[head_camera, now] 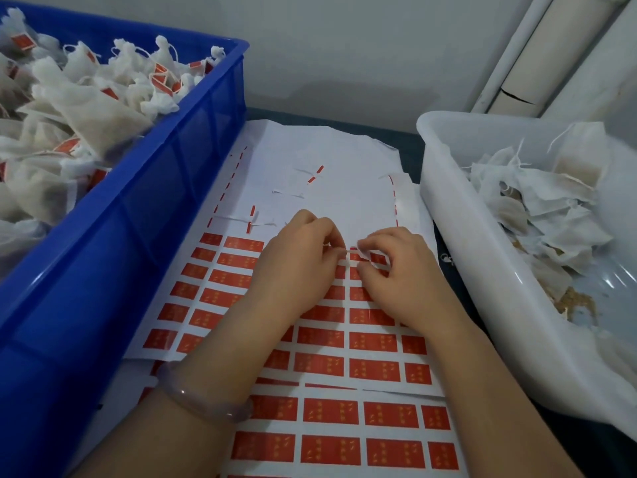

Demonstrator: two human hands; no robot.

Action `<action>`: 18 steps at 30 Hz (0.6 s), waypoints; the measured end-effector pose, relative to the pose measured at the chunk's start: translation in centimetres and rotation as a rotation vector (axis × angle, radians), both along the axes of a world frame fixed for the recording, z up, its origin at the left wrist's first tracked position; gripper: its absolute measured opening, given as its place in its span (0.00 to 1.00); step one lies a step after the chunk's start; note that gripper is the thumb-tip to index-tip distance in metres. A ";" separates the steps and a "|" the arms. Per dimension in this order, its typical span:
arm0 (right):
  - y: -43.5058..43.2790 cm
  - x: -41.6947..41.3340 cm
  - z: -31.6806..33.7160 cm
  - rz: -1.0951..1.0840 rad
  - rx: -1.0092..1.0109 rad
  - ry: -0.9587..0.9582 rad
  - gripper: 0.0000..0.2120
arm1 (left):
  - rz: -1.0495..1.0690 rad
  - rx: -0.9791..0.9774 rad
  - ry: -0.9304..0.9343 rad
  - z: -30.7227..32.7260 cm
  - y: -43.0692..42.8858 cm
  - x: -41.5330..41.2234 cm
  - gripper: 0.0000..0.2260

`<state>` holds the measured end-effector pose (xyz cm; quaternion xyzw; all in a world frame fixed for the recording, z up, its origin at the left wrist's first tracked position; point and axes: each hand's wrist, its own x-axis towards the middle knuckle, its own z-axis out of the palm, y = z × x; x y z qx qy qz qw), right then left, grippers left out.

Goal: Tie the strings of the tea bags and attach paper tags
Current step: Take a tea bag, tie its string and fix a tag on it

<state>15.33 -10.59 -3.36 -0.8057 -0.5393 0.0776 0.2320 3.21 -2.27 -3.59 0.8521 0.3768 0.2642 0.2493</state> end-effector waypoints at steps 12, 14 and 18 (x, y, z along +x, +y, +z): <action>0.0 -0.3 -0.1 -0.042 0.162 0.122 0.08 | -0.015 -0.019 -0.025 0.2 -0.1 0.0 0.03; 0.0 -0.3 0.0 -0.063 0.173 0.191 0.08 | 0.011 -0.031 -0.042 0.3 0.1 -0.3 0.08; 0.1 -0.3 0.3 -0.115 0.152 0.473 0.08 | -0.011 -0.102 0.045 0.6 0.5 -1.0 0.07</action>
